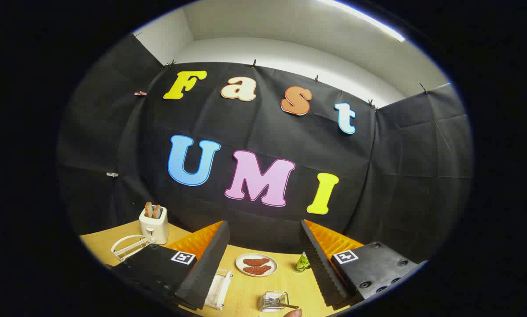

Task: Take the plate from the dish rack, then take the spoon from the basket and place it into the plate.

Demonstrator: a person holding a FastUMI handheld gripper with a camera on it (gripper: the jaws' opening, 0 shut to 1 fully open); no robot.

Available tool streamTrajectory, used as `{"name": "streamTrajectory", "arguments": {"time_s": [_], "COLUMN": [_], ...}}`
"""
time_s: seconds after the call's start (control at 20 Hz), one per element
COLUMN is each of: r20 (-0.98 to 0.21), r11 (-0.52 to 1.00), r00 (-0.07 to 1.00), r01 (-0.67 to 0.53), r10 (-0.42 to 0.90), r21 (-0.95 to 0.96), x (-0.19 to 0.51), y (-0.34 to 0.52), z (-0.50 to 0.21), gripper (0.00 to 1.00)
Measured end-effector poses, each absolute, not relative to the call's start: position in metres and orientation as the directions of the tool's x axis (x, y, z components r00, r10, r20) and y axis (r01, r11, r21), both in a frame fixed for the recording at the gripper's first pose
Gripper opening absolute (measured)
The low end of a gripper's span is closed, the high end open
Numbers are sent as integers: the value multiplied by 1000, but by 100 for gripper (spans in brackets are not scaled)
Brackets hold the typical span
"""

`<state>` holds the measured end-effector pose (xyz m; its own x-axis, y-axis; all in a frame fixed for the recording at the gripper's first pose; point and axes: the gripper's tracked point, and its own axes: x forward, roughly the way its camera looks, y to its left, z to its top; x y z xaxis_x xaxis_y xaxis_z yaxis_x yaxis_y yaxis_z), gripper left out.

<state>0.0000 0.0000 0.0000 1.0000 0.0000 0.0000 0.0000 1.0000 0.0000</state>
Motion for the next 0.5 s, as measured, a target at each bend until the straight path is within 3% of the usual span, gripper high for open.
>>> {"name": "streamTrajectory", "arguments": {"time_s": [0.5], "r20": [-6], "r11": [1000], "r00": [1000], "r01": [-1], "r10": [1], "r21": [-8], "x": [-4], "y": [11], "z": [-4], "gripper": [97]}}
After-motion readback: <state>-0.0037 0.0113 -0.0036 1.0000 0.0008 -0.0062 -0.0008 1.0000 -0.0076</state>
